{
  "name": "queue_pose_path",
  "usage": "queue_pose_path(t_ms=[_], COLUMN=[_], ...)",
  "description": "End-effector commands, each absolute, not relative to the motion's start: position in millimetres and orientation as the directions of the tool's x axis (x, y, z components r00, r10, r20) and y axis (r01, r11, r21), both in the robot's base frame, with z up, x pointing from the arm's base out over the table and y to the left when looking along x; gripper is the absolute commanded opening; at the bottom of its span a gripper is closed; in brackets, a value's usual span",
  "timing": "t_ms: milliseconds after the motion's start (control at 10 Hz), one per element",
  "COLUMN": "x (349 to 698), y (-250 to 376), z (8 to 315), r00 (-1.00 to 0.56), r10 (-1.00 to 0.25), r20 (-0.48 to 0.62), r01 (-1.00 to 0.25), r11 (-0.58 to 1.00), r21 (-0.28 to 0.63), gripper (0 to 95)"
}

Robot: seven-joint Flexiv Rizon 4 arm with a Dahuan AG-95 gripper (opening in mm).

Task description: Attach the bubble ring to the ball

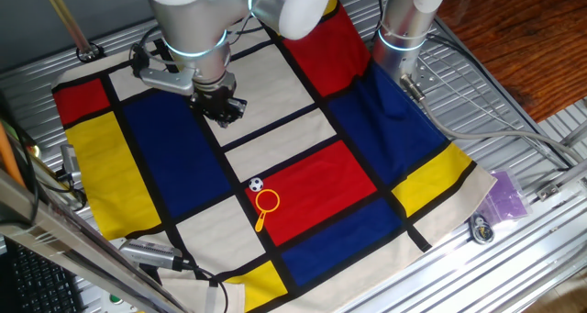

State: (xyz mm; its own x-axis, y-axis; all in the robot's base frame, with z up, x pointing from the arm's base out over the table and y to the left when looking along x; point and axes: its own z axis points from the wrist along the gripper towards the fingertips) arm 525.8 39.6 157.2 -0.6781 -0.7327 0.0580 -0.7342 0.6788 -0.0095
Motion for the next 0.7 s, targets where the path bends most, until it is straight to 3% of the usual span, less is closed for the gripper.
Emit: queue_pose_path(t_ms=[100, 700], x=[524.8, 524.8], y=[38.5, 38.5], z=[156.8, 156.8], r00=[-0.731, -0.617], r10=[-0.681, -0.785], r20=[0.045, 0.054], r01=[-0.682, -0.786], r11=[0.732, 0.618], r21=[-0.013, -0.010], gripper=[0.0, 0.0])
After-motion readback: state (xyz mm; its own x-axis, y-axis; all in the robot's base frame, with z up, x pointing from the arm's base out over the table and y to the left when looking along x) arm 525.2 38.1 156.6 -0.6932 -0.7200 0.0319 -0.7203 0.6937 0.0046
